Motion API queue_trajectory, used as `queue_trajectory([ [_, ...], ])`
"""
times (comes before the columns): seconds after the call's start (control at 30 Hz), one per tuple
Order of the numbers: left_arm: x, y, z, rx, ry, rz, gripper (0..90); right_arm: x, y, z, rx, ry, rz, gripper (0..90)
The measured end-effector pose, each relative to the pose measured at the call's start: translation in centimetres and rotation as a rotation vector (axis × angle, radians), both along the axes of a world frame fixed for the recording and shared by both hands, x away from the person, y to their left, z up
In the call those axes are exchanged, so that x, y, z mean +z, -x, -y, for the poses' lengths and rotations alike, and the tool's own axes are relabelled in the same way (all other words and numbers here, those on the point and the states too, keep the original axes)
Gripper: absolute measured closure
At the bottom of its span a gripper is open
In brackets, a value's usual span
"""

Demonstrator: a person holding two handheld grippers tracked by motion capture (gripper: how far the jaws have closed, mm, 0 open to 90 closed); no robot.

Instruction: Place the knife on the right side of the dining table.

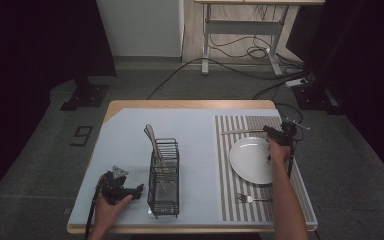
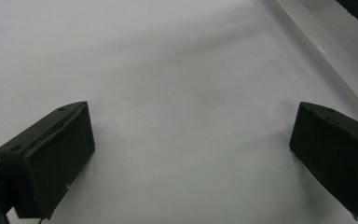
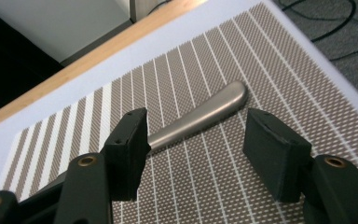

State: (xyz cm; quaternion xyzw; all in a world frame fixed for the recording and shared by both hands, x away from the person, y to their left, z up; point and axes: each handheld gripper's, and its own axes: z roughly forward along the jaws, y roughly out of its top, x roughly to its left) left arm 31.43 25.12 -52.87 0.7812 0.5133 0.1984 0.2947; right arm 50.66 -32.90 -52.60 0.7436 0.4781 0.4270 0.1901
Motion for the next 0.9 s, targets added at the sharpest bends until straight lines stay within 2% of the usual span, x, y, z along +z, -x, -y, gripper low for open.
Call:
queue_trajectory([
  [0.07, 0.0, 0.0, 0.0, 0.000, 0.000, 0.000, 0.0, 0.5, 0.1, 0.1, 0.009, 0.009, 0.025, 39.8],
  [0.2, 0.0, 0.0, 0.0, 0.000, 0.000, 0.000, 0.0, 1.1, 0.0, 0.0, 0.026, 0.025, 0.025, 39.7],
  [0.23, 0.0, 0.0, 0.0, 0.000, 0.000, 0.000, 0.0, 1.5, 0.0, -0.1, 0.030, 0.048, 0.035, 39.7],
  [0.3, 0.0, 0.0, 0.0, 0.000, 0.000, 0.000, 0.0, 1.6, -0.1, -0.2, 0.036, 0.060, 0.038, 39.7],
  [0.33, 0.0, 0.0, 0.0, 0.000, 0.000, 0.000, 0.0, 1.9, -0.3, -0.4, 0.056, 0.079, 0.035, 39.7],
  [0.47, 0.0, 0.0, 0.0, 0.000, 0.000, 0.000, 0.0, 2.2, -0.7, -0.8, 0.080, 0.105, 0.047, 40.4],
  [0.57, 0.0, 0.0, 0.0, 0.000, 0.000, 0.000, 0.0, 2.1, -1.5, -1.1, 0.117, 0.131, 0.016, 41.9],
  [0.83, 0.0, 0.0, 0.0, 0.000, -0.001, 0.001, 0.0, 1.6, -3.9, -2.2, 0.188, 0.210, -0.021, 43.3],
  [0.87, 0.0, 0.0, 0.0, 0.000, -0.001, 0.001, 0.0, 1.3, -4.5, -2.4, 0.205, 0.229, -0.067, 43.4],
  [0.9, 0.0, 0.0, 0.0, 0.000, -0.001, 0.001, 0.0, 1.2, -4.7, -2.4, 0.209, 0.238, -0.075, 43.5],
])
